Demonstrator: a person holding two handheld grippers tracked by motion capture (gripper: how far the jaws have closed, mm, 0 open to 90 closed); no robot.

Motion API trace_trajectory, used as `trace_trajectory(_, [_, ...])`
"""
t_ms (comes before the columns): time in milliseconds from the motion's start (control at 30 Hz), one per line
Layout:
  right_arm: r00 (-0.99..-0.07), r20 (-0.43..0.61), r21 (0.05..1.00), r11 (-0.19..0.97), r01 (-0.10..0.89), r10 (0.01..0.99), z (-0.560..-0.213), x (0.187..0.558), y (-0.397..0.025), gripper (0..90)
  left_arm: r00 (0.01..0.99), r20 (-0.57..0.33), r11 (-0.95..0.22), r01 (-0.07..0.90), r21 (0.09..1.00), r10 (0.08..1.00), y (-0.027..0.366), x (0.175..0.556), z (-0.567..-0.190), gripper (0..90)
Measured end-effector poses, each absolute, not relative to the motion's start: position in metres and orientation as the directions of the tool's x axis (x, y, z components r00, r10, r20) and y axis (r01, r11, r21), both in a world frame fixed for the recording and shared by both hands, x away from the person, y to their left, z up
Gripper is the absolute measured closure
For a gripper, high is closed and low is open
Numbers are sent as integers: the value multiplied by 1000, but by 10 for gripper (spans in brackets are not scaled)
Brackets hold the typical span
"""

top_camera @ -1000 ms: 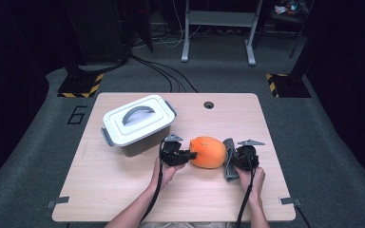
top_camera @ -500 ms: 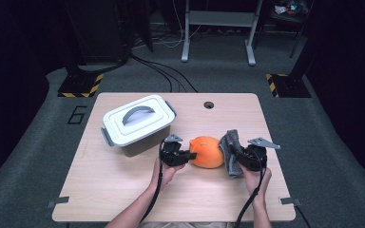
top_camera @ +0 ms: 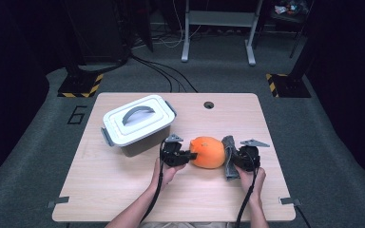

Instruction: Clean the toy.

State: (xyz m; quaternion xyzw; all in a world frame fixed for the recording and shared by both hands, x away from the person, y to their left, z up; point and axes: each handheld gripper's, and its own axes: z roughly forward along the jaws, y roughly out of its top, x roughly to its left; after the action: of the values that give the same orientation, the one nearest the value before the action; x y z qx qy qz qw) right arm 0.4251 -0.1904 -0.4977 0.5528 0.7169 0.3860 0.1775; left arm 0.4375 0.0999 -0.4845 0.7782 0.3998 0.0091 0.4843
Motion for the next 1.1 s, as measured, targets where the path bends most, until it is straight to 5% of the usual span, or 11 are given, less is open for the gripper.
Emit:
trace_trajectory(333, [-305, 171, 789, 55, 612, 937, -480, 413, -201, 715, 680, -374, -209, 613, 762, 630, 101, 438, -484, 767])
trace_trajectory(467, [-356, 154, 852, 58, 521, 922, -453, 397, -197, 716, 684, -366, -215, 607, 765, 630, 99, 438, -484, 764])
trace_trajectory(733, [-423, 115, 840, 139, 524, 899, -453, 406, -168, 716, 700, -353, -226, 591, 774, 621, 101, 439, -484, 743])
trace_trajectory(1100, [-390, 143, 826, 107, 553, 909, -457, 415, -175, 716, 771, -159, -360, 456, 814, 617, 96, 428, -491, 399])
